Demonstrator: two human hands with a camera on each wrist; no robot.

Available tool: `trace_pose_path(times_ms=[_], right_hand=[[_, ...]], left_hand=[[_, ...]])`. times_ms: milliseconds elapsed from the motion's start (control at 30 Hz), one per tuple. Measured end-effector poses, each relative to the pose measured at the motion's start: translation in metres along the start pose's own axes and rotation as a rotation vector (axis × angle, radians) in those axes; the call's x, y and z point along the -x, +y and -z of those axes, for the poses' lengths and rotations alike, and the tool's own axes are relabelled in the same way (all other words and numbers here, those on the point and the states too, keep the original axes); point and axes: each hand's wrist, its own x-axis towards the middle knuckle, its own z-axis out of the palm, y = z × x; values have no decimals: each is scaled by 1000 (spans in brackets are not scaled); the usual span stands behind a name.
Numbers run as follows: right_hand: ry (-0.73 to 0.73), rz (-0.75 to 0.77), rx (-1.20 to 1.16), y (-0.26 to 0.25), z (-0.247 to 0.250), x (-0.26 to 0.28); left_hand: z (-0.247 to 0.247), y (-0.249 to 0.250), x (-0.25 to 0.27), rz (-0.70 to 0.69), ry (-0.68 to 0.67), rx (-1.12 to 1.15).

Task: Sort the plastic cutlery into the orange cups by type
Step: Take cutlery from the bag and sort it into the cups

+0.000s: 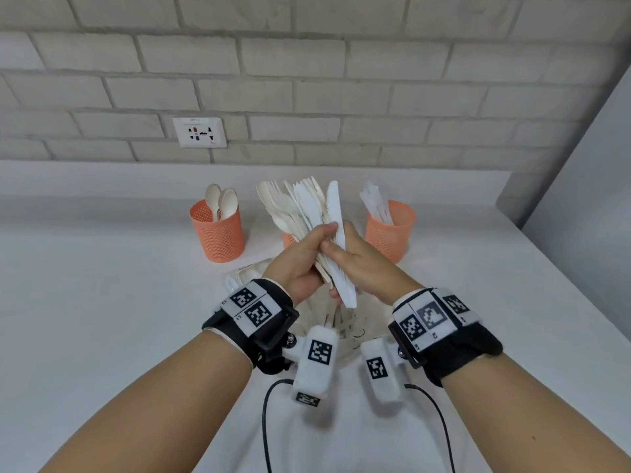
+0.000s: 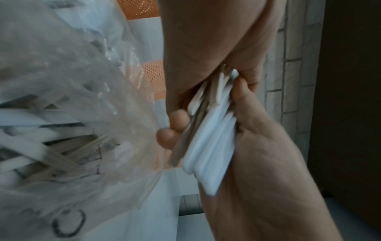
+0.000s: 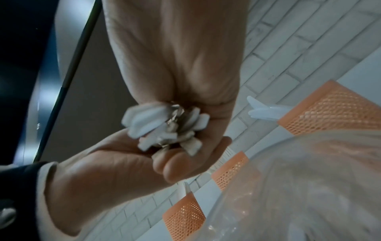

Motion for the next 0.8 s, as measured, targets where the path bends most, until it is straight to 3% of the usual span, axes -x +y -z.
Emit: trace_pose_path(times_ms=[167, 367, 533, 700, 800], right_hand=[[167, 86, -101, 10, 9, -11], [369, 73, 135, 16, 22, -29], [413, 72, 234, 12, 59, -53], [632, 260, 293, 11, 92, -86], [662, 208, 276, 29, 100, -98]], left_hand=[[-11, 7, -9, -51, 93, -46], [-1, 6, -23, -22, 192, -37], [21, 4, -30, 55, 110, -62], [36, 6, -39, 63, -1, -89], [41, 9, -44, 87, -35, -96]])
